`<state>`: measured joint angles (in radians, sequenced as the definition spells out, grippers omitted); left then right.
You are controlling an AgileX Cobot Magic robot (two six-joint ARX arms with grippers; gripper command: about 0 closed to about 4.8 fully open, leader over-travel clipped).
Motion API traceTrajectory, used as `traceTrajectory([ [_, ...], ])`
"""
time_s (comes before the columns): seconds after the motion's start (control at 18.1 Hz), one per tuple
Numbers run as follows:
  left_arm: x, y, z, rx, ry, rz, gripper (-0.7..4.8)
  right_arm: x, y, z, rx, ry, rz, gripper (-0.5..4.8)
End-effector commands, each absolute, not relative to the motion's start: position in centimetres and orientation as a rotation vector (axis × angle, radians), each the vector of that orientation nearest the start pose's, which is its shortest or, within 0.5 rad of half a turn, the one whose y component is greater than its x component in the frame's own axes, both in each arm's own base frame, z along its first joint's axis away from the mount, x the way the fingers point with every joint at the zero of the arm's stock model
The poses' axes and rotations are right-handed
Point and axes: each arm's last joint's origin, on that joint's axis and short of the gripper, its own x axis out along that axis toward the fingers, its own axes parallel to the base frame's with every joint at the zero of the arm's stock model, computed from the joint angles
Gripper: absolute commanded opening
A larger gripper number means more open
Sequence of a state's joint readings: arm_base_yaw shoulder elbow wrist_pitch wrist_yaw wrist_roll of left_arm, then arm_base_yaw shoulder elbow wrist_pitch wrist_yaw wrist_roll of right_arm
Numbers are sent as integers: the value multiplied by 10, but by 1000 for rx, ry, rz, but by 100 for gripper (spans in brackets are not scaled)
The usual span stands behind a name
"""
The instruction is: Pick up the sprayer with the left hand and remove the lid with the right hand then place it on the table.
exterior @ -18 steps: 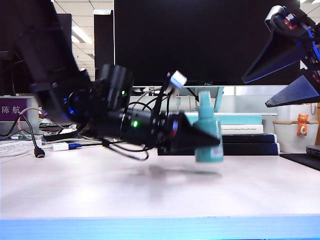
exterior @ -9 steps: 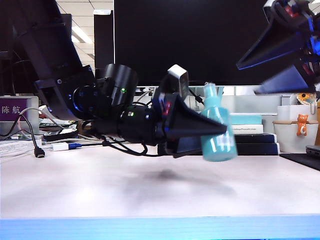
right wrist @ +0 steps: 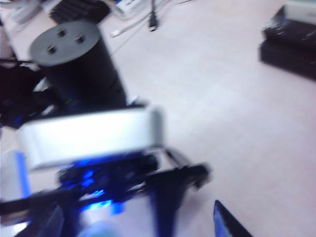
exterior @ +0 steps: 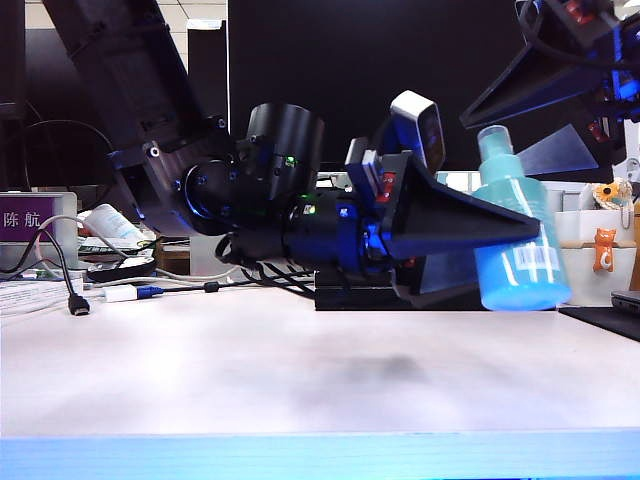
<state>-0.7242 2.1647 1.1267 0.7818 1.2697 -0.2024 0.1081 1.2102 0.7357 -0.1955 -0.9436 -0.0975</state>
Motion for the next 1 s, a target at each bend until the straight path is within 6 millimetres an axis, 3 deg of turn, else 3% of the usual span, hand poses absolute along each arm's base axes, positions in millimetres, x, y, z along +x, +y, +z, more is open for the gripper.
traceTrajectory([
  [0.06,301,-303,138,-205,432,-1954,209,233,50,240,210,597,1061,390],
  [0.11,303,-304,142,-207,426,-1956,209,233,50,240,210,597,1060,383],
  [0.17,303,-305,144,-205,419,-1956,209,233,50,240,210,597,1059,345],
  [0.22,304,-306,146,-205,414,-1959,209,233,50,240,205,596,1051,266],
  [0.28,304,-306,146,-205,414,-1960,209,234,50,240,199,595,1040,220],
  [0.39,304,-306,143,-214,449,-1958,209,234,50,240,190,587,1035,200],
  [0.5,303,-306,142,-214,454,-1957,209,234,50,241,190,586,1036,139],
  [0.72,303,-306,142,-214,455,-1957,209,235,50,242,184,571,1038,234],
  [0.94,303,-306,142,-214,455,-1960,209,235,50,242,183,569,1038,216],
  [1.0,303,-306,142,-215,456,-1960,209,236,50,242,181,563,1039,182],
])
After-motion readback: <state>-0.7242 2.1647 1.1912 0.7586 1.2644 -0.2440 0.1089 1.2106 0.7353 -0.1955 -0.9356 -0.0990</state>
